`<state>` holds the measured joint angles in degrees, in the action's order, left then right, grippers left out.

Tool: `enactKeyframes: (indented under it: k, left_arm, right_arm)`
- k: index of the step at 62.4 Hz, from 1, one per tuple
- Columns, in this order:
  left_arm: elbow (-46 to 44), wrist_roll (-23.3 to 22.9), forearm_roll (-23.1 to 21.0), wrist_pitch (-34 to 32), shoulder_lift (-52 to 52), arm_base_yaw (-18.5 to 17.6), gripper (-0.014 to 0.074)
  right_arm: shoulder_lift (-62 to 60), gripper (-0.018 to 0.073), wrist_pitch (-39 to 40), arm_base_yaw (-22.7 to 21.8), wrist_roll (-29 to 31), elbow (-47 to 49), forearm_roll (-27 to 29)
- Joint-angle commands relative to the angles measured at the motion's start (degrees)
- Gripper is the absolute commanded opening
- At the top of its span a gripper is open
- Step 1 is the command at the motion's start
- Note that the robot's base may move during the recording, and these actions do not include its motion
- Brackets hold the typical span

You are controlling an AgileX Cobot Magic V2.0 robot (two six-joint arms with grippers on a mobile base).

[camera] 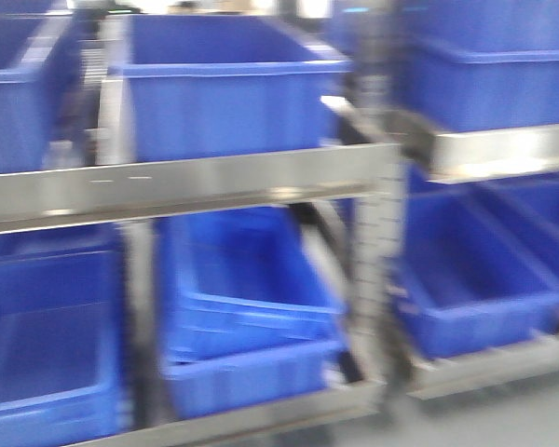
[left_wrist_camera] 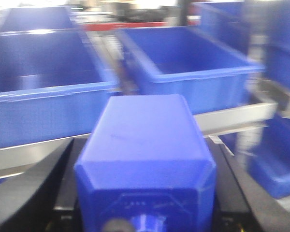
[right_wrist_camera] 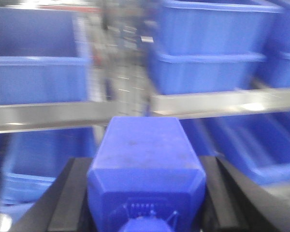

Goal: Pick and sort blue part to right shelf
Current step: 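Drive the base up to the shelf rack of blue bins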

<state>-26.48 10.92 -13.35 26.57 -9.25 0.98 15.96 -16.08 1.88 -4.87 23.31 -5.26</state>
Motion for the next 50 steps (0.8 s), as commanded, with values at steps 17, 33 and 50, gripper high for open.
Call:
enactKeyframes:
  k: [17, 33, 50]
  left_arm:
    - [-2.0, -0.1, -0.8, -4.8, -0.7, 0.2, 0.0386]
    - [-2.0, -0.1, -0.8, -4.8, -0.7, 0.2, 0.0386]
    - [-2.0, -0.1, -0.8, -4.8, -0.7, 0.2, 0.0386]
  right_arm:
    - [0.5, 0.0385, 5.3, -0.3, 0.3, 1.7, -0.6]
    - [0.5, 0.0385, 5.3, -0.3, 0.3, 1.7, -0.6]
    - [0.5, 0.0385, 5.3, -0.3, 0.3, 1.7, -0.6]
